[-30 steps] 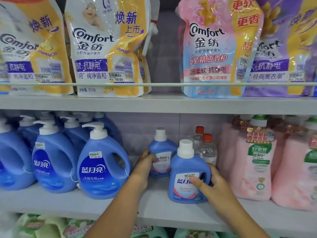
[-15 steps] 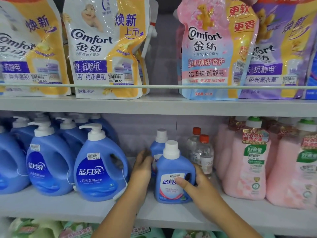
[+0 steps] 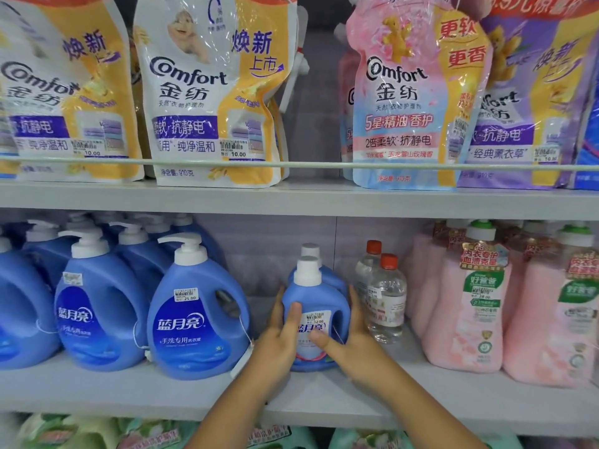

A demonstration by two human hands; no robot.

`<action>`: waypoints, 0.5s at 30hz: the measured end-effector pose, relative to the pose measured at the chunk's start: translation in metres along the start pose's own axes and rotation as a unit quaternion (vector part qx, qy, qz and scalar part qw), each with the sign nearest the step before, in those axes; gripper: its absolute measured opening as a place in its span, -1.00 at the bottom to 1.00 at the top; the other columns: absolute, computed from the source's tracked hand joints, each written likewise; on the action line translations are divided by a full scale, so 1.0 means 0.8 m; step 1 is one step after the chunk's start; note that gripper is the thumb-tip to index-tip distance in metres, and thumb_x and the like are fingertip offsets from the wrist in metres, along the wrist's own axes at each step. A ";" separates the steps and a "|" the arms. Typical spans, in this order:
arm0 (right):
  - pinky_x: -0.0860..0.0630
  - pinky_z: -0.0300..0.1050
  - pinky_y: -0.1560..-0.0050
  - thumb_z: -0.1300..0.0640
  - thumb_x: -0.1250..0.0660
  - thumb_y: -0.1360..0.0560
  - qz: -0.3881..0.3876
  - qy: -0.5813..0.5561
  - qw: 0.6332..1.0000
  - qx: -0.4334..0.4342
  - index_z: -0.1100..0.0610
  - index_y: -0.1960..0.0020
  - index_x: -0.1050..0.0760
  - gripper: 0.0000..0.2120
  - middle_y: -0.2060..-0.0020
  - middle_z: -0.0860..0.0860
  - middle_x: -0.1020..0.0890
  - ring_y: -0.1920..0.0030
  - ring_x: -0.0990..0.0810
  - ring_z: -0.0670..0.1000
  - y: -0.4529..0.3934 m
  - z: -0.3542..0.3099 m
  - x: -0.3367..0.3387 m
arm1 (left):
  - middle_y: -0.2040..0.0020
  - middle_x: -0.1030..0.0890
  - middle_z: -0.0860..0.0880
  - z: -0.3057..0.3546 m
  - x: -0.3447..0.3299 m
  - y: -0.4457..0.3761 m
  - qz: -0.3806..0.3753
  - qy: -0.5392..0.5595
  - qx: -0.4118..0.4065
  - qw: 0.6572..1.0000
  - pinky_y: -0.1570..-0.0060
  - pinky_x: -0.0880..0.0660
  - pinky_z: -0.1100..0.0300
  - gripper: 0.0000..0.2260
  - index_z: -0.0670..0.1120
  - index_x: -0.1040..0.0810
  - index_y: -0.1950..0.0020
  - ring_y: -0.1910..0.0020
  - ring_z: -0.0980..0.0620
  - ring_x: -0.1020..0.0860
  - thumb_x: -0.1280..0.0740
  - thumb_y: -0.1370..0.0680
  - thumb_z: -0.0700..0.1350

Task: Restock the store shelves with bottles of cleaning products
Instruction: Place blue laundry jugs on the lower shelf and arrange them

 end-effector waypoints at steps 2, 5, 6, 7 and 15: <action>-0.43 -0.55 0.00 0.07 -0.50 -0.50 -0.002 -0.014 1.000 -0.008 -0.16 -0.47 -0.02 -0.21 -0.28 -0.31 -0.43 -0.13 -0.45 -0.53 -0.005 -0.003 0.001 | -0.36 -0.54 0.09 -0.001 0.001 -0.005 -0.020 -0.025 0.000 0.999 0.03 -0.44 0.49 -0.55 0.26 -0.19 -0.55 -0.17 0.18 -0.58 -0.08 -0.65 0.23; -0.45 -0.53 0.02 0.10 -0.53 -0.48 0.019 -0.027 0.999 -0.009 -0.24 -0.38 -0.10 -0.27 -0.23 -0.35 -0.45 -0.13 -0.48 -0.49 -0.006 -0.009 0.003 | -0.31 -0.55 0.05 0.002 -0.001 -0.008 -0.038 -0.025 -0.015 0.999 0.17 -0.44 0.57 -0.60 0.25 -0.17 -0.53 -0.04 0.29 -0.57 -0.14 -0.69 0.08; -0.45 -0.52 0.01 0.10 -0.55 -0.46 0.027 -0.026 0.999 -0.005 -0.26 -0.36 -0.16 -0.29 -0.24 -0.32 -0.48 -0.16 -0.50 -0.44 -0.004 -0.008 0.003 | -0.32 -0.55 0.03 0.000 -0.002 -0.009 -0.036 -0.026 -0.022 0.999 0.13 -0.47 0.54 -0.58 0.25 -0.17 -0.54 -0.09 0.24 -0.58 -0.17 -0.69 0.05; -0.46 -0.51 0.00 0.11 -0.56 -0.44 0.035 -0.022 0.999 0.001 -0.26 -0.33 -0.20 -0.31 -0.23 -0.30 -0.50 -0.17 -0.51 -0.42 0.000 -0.008 0.003 | -0.36 -0.53 0.01 -0.003 -0.001 -0.010 -0.031 -0.027 -0.031 0.999 0.03 -0.51 0.48 -0.53 0.25 -0.15 -0.55 -0.17 0.16 -0.58 -0.20 -0.67 0.05; -0.49 -0.24 -0.29 0.16 -0.55 -0.44 0.025 0.020 0.999 0.044 -0.22 -0.46 -0.14 -0.19 -0.23 -0.44 -0.47 -0.32 -0.47 -0.29 0.019 -0.002 0.000 | -0.34 -0.41 0.05 -0.010 0.004 -0.004 -0.027 -0.035 -0.065 0.997 -0.14 -0.42 0.37 -0.47 0.20 -0.25 -0.49 -0.28 0.22 -0.44 -0.09 -0.49 0.12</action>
Point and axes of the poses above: each hand's wrist, its own y-axis away from the middle knuckle, its own x-axis out of the back of the hand, z = x × y, the point moved 6 cm from there along -y, towards the middle knuckle
